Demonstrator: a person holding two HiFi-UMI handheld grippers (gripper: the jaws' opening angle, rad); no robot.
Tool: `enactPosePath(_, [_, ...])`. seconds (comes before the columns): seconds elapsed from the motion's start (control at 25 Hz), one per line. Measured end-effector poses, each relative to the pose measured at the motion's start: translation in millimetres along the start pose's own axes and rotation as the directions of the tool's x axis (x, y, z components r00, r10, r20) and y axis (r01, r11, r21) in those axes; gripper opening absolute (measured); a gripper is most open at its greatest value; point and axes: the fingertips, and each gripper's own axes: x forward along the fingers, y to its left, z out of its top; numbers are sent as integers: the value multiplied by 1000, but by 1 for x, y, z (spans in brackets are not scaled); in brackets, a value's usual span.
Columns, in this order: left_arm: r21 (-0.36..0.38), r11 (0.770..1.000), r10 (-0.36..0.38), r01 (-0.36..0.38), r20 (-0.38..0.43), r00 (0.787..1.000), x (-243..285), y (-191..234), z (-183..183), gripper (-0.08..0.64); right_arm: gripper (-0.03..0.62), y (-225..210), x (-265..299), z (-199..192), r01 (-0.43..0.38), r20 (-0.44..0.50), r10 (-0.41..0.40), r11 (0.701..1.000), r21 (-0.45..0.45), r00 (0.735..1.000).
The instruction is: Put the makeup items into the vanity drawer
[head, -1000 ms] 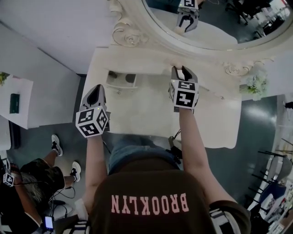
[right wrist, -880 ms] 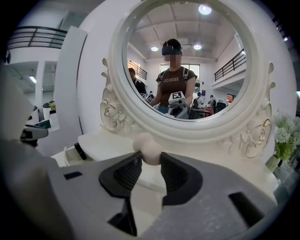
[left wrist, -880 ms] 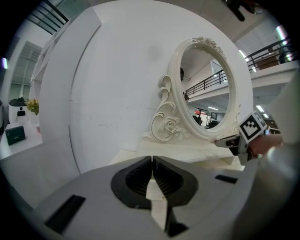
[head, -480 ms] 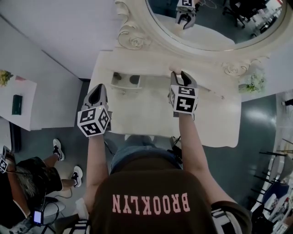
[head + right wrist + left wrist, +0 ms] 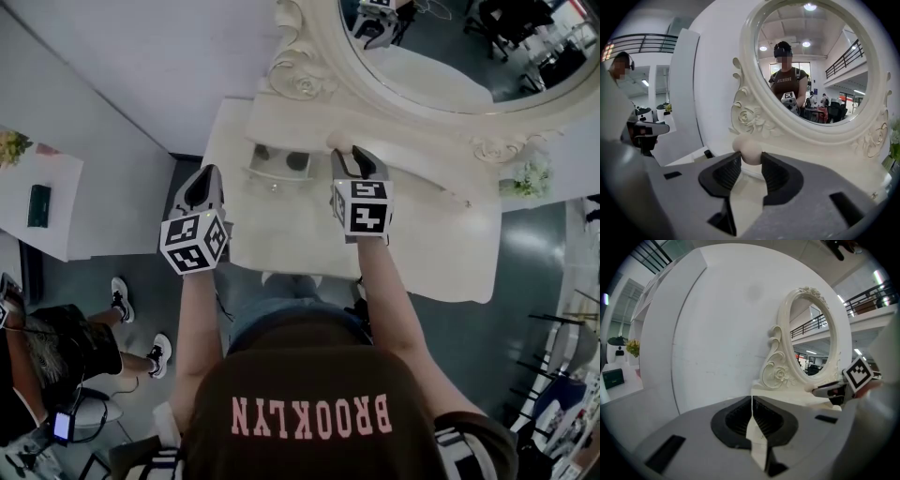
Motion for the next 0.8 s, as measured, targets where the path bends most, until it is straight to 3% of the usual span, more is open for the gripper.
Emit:
enactPosePath(0.4, [-29, 999, 37, -38, -22, 999, -13, 44, -9, 8, 133, 70, 29, -1, -129, -36, 128, 992, -15, 991])
enactPosePath(0.8, [-62, 997, 44, -49, -77, 996, -13, 72, -34, 8, 137, 115, 55, -42, -206, -172, 208, 978, 32, 963])
